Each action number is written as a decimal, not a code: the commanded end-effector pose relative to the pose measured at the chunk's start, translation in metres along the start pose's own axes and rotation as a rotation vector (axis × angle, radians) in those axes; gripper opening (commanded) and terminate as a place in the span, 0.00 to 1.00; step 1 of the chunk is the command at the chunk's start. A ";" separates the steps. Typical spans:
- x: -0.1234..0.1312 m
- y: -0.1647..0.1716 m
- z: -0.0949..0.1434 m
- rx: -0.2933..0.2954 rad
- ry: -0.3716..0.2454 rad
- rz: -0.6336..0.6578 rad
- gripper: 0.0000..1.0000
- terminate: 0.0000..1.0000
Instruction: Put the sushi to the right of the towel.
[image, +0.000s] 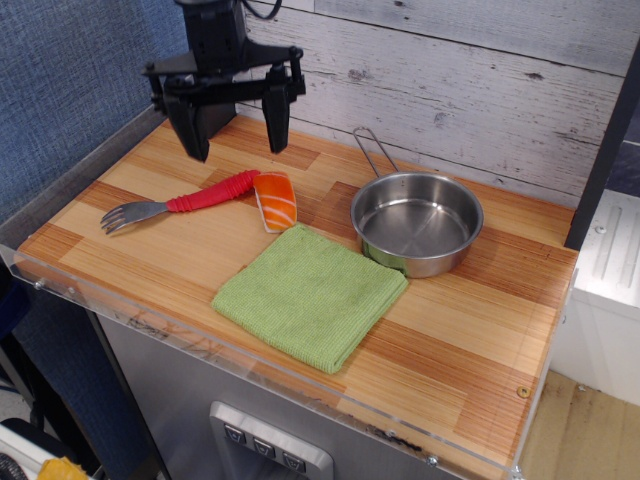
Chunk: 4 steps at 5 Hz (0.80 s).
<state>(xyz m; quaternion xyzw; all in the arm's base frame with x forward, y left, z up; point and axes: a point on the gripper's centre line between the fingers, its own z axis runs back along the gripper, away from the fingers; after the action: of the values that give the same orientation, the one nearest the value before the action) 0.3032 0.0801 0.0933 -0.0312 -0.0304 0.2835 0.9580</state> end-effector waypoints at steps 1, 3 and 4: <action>0.005 0.000 -0.008 -0.012 -0.079 0.092 1.00 0.00; 0.021 -0.003 -0.039 0.022 -0.077 0.131 1.00 0.00; 0.026 -0.007 -0.055 0.031 -0.061 0.142 1.00 0.00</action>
<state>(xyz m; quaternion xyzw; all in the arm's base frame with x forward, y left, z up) 0.3276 0.0886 0.0259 -0.0075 -0.0294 0.3525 0.9353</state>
